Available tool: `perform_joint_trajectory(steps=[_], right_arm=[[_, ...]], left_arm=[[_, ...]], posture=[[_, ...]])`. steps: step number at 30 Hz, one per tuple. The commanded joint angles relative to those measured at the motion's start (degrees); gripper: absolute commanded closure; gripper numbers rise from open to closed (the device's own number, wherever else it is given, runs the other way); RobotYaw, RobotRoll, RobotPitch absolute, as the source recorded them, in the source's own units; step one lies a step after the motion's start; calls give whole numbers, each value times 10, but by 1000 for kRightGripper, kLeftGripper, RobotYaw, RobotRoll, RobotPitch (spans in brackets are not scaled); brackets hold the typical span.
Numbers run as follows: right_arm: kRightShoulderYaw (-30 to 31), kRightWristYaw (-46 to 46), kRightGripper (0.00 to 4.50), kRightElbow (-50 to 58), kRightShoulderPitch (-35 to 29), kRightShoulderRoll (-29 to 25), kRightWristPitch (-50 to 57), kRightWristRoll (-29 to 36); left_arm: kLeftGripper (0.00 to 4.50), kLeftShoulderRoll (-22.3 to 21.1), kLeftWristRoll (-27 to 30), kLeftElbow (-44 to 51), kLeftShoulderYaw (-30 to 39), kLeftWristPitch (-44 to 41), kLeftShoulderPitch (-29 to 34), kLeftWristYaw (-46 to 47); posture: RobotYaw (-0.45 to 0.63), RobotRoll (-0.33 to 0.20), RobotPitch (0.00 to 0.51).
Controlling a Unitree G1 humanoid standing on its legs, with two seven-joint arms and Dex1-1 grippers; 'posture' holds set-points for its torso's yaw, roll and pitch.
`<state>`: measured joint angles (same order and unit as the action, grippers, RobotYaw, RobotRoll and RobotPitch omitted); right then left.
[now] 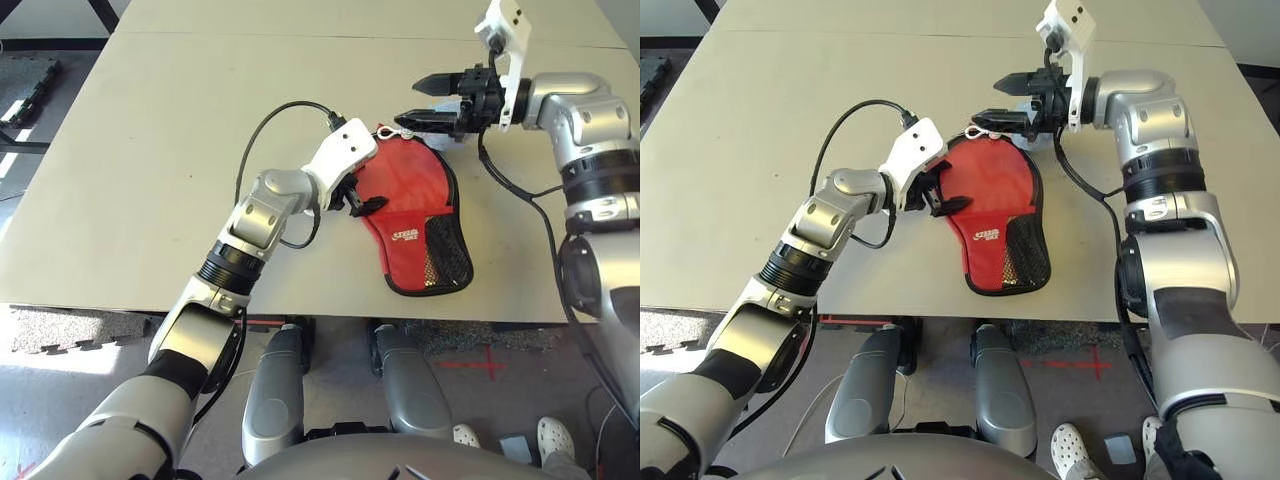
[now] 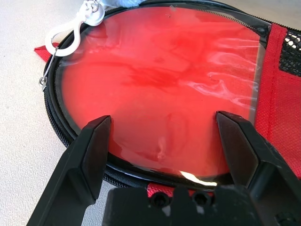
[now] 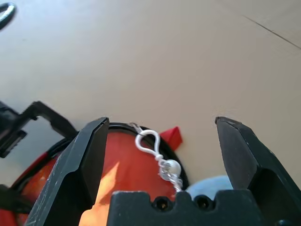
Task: Store the ping-pong paddle in its case and zip it.
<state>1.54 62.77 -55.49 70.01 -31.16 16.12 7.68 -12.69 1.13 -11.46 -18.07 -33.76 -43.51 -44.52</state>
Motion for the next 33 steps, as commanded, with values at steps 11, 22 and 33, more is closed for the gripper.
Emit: perform_joint_trajectory(steps=[11, 22, 33], right_arm=[[-43, -98, 0, -155, 20, -25, 16, -22], [-61, -68, 0, -156, -3, -30, 111, -17], [-69, -57, 3049, -147, -7, -60, 126, -25]], left_arm=[[45, -9, -11, 3, -45, -50, 51, -8], [45, -8, -12, -5, -46, -46, 43, -8], [0, -4, -13, -22, -46, -36, 34, -7]], posture=[[-35, 0, 278], [-39, 0, 275], [-49, 0, 273]])
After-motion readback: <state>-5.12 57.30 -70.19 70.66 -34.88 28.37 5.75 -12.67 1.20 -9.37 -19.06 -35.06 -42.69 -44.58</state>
